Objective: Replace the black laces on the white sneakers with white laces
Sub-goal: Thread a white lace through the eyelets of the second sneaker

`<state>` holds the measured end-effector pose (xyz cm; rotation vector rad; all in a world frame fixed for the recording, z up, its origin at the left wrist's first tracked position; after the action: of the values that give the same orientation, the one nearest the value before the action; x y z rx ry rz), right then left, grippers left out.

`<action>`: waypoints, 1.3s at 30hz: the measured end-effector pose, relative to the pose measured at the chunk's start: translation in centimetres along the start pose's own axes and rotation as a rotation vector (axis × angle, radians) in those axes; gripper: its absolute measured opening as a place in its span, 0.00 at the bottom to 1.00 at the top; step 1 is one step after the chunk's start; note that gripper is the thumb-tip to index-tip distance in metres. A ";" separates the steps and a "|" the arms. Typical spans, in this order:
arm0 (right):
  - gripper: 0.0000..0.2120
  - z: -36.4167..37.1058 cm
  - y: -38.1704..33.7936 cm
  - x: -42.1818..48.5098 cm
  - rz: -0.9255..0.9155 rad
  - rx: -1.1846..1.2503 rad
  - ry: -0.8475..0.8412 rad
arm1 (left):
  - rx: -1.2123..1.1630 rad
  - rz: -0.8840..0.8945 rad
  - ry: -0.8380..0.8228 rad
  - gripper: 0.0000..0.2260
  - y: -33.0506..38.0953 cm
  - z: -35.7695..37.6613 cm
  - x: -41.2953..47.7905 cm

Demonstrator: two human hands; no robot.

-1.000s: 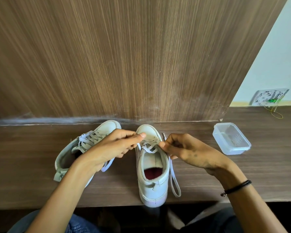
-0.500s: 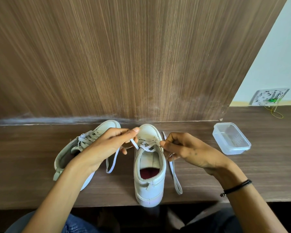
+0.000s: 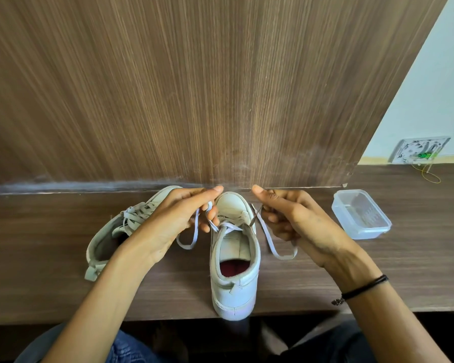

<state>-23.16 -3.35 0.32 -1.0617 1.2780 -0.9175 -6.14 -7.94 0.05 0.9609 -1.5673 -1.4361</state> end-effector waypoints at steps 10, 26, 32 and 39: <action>0.06 -1.9 1.5 1.0 -0.058 -0.479 0.193 | 0.268 -0.004 -0.080 0.07 -1.0 0.6 -0.4; 0.08 0.3 0.0 0.0 -0.210 -0.630 0.031 | 0.471 0.092 -0.239 0.08 -0.2 0.3 -0.9; 0.06 2.4 -1.7 -0.3 -0.472 -0.767 0.124 | 0.525 0.180 -0.211 0.06 0.5 0.5 -0.7; 0.07 3.0 -1.8 -0.6 -0.583 -0.905 0.248 | 0.565 0.247 -0.151 0.05 1.0 0.2 -0.8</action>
<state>-20.11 -2.97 2.19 -2.1620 1.6808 -0.9139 -6.06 -7.07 0.98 0.9380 -2.1836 -0.9236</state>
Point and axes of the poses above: each hand's wrist, its own x-axis towards the middle knuckle, its own z-axis out of the palm, y = z × x, the point moved 10 cm from there along x, towards the middle knuckle, and after that the axes turned 9 degrees about z, right-handed, at the moved point
